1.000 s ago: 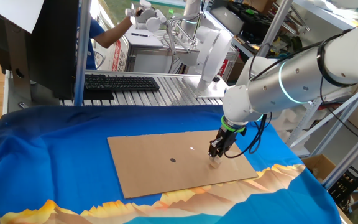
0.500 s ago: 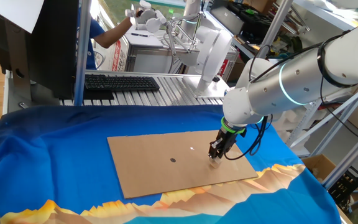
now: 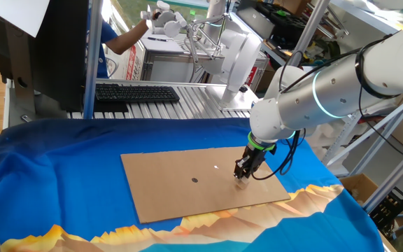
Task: Hold a small block with the gripper and sweep it from left to right on the table
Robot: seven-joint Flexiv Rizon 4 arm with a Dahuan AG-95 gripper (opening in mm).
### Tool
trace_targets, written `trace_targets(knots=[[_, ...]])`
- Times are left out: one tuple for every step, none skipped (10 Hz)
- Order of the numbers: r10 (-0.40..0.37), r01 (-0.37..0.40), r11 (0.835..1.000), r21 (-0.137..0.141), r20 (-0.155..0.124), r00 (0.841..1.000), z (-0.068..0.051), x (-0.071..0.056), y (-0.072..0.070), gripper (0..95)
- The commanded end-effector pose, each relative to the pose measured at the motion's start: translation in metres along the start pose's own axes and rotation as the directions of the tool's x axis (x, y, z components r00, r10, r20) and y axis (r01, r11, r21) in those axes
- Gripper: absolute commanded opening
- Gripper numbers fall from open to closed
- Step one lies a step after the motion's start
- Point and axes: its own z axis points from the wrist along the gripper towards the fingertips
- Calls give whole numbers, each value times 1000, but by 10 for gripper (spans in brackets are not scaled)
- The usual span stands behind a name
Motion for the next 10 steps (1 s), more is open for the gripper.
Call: trace_targets(knots=[[0,0,1000,1,-1,1000,1,0,0,380],[0,0,1000,2,-1,1000,1,-1,0,380],[-1,1,1000,4,-3,1000,2,-1,0,380],[-1,1,1000,3,-4,1000,2,-1,0,380],[-1,1,1000,4,-5,1000,2,-1,0,380],[-1,1,1000,5,-5,1000,3,-1,0,380],[-1,1,1000,4,-6,1000,3,-1,-1,380],[0,0,1000,2,-9,1000,4,-1,-2,380],[-1,1,1000,3,-9,1000,4,0,-1,380],[-1,1,1000,3,-9,1000,5,0,-1,380]])
